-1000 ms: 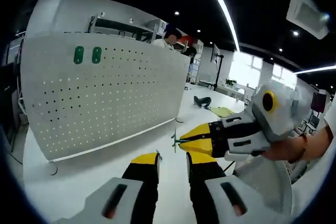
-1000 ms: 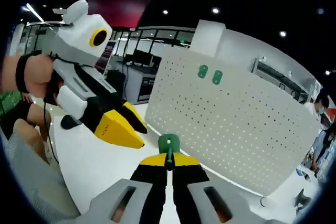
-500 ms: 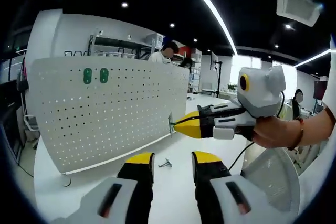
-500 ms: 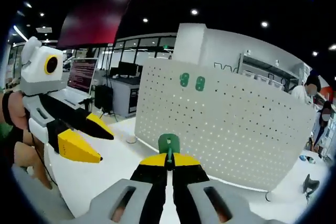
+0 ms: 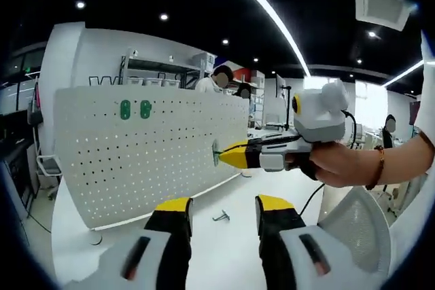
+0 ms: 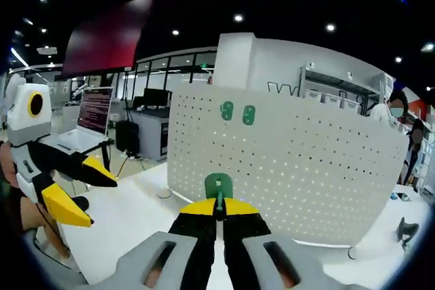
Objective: Insert the hook assembly into the mounting plate slot until the hook locks in place.
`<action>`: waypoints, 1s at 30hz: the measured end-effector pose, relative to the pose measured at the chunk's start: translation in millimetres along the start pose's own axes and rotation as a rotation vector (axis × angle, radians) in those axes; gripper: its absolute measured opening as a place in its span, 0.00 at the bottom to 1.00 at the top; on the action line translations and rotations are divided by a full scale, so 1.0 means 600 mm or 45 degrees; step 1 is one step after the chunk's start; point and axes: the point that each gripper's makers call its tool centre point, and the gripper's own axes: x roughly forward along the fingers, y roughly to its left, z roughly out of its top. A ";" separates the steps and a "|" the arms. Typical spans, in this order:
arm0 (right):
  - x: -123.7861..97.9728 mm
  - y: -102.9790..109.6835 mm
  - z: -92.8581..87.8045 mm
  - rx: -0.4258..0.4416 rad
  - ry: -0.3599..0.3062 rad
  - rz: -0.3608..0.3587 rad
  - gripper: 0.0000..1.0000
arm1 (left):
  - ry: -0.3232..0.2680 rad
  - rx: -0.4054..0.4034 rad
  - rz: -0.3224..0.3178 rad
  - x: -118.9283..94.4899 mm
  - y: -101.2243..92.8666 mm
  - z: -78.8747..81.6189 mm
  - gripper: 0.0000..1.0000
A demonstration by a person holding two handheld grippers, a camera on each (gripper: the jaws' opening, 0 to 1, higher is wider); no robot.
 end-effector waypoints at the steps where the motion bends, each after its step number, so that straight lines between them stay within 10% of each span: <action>1: 0.003 -0.001 0.004 0.017 -0.011 -0.006 0.01 | -0.009 0.004 0.005 -0.002 0.002 0.003 0.40; 30: 0.072 -0.077 0.083 0.204 -0.144 -0.193 0.01 | -0.134 0.000 0.051 -0.040 0.016 0.014 0.62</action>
